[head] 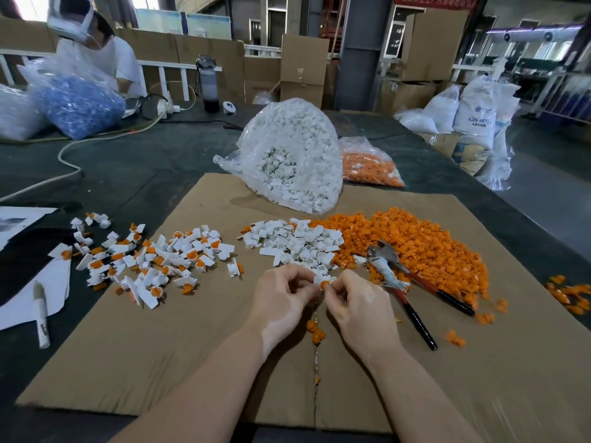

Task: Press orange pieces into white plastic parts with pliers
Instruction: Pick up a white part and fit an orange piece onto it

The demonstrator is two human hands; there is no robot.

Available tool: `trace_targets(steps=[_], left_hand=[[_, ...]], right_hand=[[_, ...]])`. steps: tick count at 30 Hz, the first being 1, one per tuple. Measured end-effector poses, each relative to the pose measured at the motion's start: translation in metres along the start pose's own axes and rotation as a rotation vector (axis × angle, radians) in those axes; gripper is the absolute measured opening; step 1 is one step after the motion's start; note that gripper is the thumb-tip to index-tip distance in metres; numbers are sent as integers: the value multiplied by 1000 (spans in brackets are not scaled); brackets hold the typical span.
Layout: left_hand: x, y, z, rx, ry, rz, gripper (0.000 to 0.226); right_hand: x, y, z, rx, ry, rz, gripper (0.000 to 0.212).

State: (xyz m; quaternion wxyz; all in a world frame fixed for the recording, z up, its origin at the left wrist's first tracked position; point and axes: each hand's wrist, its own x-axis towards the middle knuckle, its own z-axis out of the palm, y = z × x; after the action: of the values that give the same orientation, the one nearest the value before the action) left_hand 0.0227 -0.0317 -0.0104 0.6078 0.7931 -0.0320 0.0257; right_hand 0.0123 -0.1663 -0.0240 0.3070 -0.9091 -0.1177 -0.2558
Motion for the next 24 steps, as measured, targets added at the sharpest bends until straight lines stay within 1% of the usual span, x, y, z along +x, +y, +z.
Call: trace_targets(steps=[4, 8, 10, 13, 20, 24], left_hand=[[1, 0, -1, -31, 16, -17, 6], [1, 0, -3, -156, 3, -43, 18], [0, 0, -4, -205, -12, -49, 21], [-1, 1, -5, -218, -20, -48, 23], [0, 0, -4, -213, -32, -55, 25], [1, -1, -4, -172, -29, -37, 24]], right_hand=[[0, 0, -2, 79, -3, 1, 17], [0, -1, -3, 214, 21, 62, 7], [0, -1, -3, 241, 33, 59, 17], [0, -1, -5, 234, -8, 1, 30], [3, -1, -5, 237, -36, 6, 27], [3, -2, -6, 231, -33, -6, 26]])
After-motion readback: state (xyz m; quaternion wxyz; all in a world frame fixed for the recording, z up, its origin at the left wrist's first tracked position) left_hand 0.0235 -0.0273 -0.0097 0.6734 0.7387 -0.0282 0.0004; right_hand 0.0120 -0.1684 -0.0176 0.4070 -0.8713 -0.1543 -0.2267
